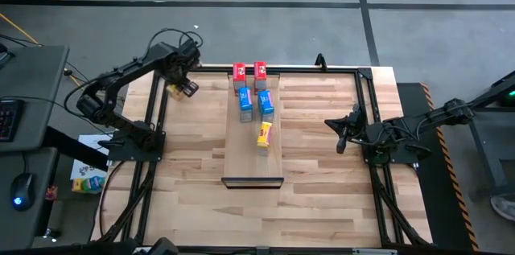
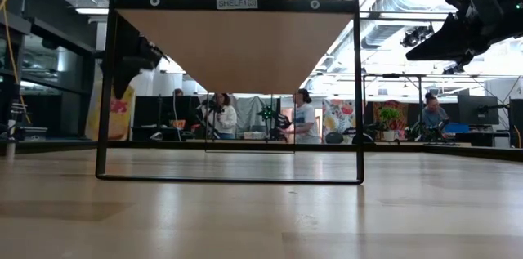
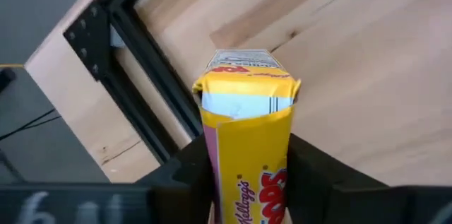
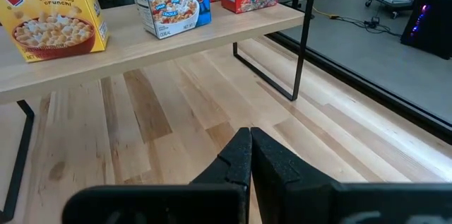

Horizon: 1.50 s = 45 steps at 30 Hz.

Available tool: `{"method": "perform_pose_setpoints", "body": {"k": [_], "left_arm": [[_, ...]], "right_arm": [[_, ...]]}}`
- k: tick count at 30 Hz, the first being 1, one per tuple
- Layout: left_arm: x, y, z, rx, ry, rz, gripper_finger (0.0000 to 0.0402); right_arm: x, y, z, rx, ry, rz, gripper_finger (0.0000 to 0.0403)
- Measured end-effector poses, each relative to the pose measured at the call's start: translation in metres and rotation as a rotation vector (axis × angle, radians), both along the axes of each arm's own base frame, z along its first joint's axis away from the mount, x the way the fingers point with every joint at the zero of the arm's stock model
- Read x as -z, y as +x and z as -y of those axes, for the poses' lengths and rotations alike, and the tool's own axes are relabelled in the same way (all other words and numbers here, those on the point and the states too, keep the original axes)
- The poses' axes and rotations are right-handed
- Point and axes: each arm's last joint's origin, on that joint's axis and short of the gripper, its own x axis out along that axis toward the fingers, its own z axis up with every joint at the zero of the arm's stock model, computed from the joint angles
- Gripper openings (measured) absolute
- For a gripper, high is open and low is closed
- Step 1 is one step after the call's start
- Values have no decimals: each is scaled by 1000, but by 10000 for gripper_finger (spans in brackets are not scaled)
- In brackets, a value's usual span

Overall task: Stack cereal on shelf
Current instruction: Put the yellow cereal box and aligned with the yellow cereal box on the shelf

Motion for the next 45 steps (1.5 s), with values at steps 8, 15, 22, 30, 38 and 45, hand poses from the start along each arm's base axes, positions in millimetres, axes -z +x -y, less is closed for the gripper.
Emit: {"method": "perform_pose_setpoints", "body": {"k": [8, 15, 22, 30, 38, 45], "left_arm": [[-57, 22, 8, 55, 64, 131, 106], [-110, 44, 34, 150, 162, 260, 108], [-152, 60, 78, 273, 175, 373, 104], [-168, 78, 142, 462, 79, 478, 104], [-169, 86, 193, 610, -19, 533, 104], [-169, 98, 217, 741, -38, 605, 104]], "right_arm": [[0, 0, 0, 1, 1, 1, 0], [1, 0, 0, 6, 14, -3, 0], [1, -1, 0, 7, 17, -3, 0], [1, -1, 0, 7, 17, -3, 0], [1, -1, 0, 7, 17, -3, 0], [1, 0, 0, 7, 17, -2, 0]]}}
